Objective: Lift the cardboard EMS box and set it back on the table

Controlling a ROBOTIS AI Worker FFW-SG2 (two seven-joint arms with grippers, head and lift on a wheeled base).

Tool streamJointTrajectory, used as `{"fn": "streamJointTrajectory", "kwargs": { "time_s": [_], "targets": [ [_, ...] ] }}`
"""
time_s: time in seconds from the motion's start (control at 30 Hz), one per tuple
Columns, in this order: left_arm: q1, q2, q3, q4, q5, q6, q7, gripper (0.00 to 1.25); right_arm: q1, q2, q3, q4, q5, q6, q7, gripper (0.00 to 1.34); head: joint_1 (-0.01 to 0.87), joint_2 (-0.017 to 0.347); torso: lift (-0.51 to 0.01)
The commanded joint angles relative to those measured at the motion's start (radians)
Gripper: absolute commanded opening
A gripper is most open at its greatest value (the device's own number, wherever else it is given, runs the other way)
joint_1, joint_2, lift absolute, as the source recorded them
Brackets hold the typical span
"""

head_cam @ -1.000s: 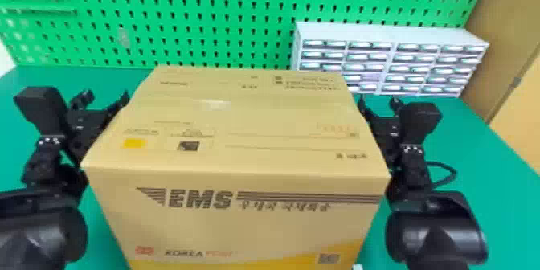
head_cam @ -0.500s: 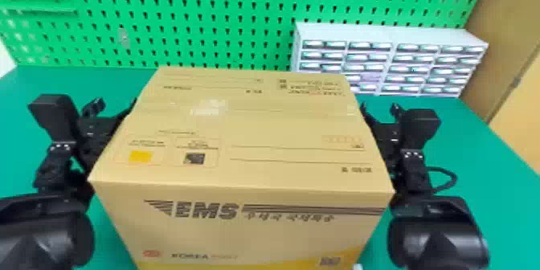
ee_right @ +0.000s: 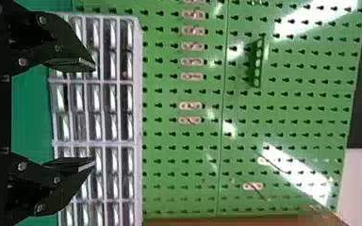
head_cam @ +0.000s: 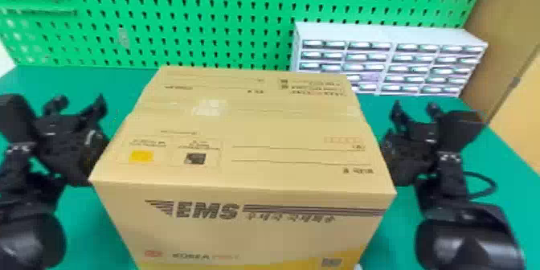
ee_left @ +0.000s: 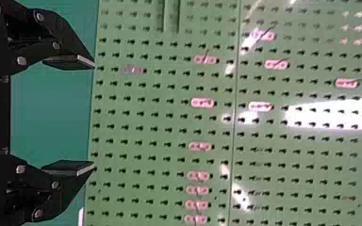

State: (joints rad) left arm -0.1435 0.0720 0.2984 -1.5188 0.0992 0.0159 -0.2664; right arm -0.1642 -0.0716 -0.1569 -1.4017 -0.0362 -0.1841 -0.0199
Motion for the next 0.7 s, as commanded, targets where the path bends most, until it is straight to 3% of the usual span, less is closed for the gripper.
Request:
{"fn": "streamJointTrajectory", "kwargs": {
  "time_s": [0.0,0.17,0.4,0.67],
  "targets": [
    [0.010,0.000,0.064,-0.029,-0.012,-0.001,-0.004,0.76,0.025,-0.014,-0.069,-0.042,-0.001,0.000,0.000,0.79,0.678,-0.015,-0.096],
    [0.016,0.002,0.108,-0.050,-0.016,-0.001,-0.014,0.76,0.055,-0.014,-0.144,-0.083,-0.007,0.003,0.001,0.79,0.678,-0.015,-0.096],
    [0.021,0.002,0.105,-0.057,-0.021,-0.001,-0.016,0.76,0.060,-0.011,-0.145,-0.095,-0.013,0.025,0.001,0.80,0.678,-0.015,-0.096],
    [0.018,0.002,0.094,-0.057,-0.029,0.001,-0.014,0.76,0.051,0.033,-0.159,-0.112,0.038,0.046,0.001,0.80,0.678,-0.015,-0.096]
  ]
}}
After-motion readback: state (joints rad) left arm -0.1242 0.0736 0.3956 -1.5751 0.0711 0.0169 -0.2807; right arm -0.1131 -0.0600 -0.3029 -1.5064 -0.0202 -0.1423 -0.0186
